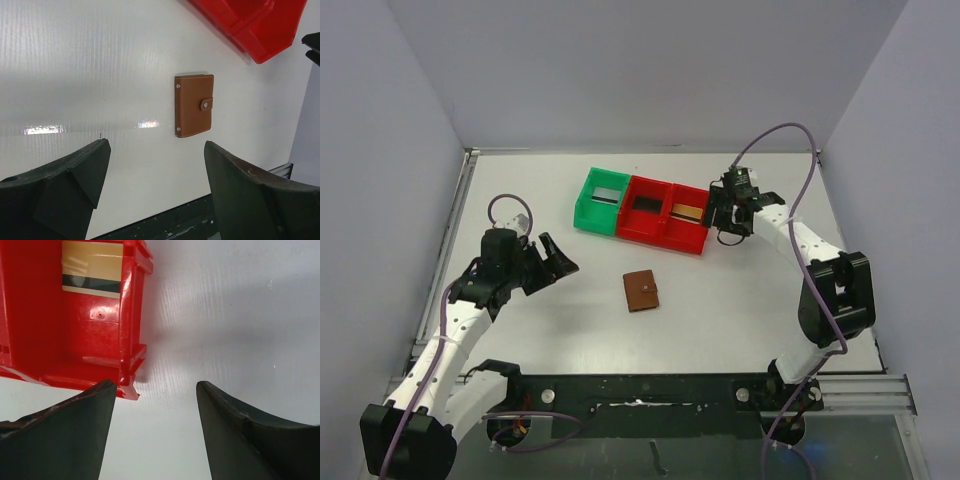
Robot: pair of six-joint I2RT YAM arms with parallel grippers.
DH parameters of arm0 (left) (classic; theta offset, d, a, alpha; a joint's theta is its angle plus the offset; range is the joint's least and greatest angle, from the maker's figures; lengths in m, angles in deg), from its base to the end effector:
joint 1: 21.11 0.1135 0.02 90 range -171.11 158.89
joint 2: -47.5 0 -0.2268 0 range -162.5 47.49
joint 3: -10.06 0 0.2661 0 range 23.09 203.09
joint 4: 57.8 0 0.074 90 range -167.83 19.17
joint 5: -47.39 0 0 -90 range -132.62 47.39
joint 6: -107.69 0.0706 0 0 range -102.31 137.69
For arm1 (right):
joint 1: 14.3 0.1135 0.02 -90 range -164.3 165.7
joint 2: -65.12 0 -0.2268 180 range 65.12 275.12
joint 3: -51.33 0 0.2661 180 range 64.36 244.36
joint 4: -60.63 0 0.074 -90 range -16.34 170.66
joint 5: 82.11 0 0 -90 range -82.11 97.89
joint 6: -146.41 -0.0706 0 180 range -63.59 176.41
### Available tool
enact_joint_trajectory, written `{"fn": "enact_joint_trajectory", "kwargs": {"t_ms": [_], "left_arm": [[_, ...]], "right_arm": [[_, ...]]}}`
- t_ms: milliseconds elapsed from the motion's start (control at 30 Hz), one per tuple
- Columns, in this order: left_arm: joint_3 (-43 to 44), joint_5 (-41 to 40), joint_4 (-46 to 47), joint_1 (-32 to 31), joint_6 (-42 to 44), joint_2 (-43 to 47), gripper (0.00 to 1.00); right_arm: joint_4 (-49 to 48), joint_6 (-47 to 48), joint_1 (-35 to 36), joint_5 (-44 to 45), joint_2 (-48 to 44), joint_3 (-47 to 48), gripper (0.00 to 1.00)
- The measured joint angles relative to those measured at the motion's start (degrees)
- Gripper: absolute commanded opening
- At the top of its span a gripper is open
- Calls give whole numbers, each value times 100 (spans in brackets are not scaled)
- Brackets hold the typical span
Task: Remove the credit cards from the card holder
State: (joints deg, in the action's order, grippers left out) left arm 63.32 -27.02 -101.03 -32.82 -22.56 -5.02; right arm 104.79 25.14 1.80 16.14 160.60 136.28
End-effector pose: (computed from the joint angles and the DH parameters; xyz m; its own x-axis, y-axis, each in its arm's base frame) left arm 0.2437 -0.0699 0.2010 -0.7565 -0.4788 -0.4455 -0.1300 0.7777 -0.6150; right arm 0.3741 0.0974 0.1732 -0.7712 0.3121 -0.5548 0.2405 0.9498 0.1999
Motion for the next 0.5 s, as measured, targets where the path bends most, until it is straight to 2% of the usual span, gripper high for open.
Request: {"fn": "enact_joint_trajectory", "kwargs": {"t_ms": [267,500], "left_arm": [[0,-11,-4,0,0,0,75],[44,-81,-79,0,39,2,75]], "right_arm": [[-90,85,85,-184,275,271,63],[-101,162,87,-173,907,546,55]]}}
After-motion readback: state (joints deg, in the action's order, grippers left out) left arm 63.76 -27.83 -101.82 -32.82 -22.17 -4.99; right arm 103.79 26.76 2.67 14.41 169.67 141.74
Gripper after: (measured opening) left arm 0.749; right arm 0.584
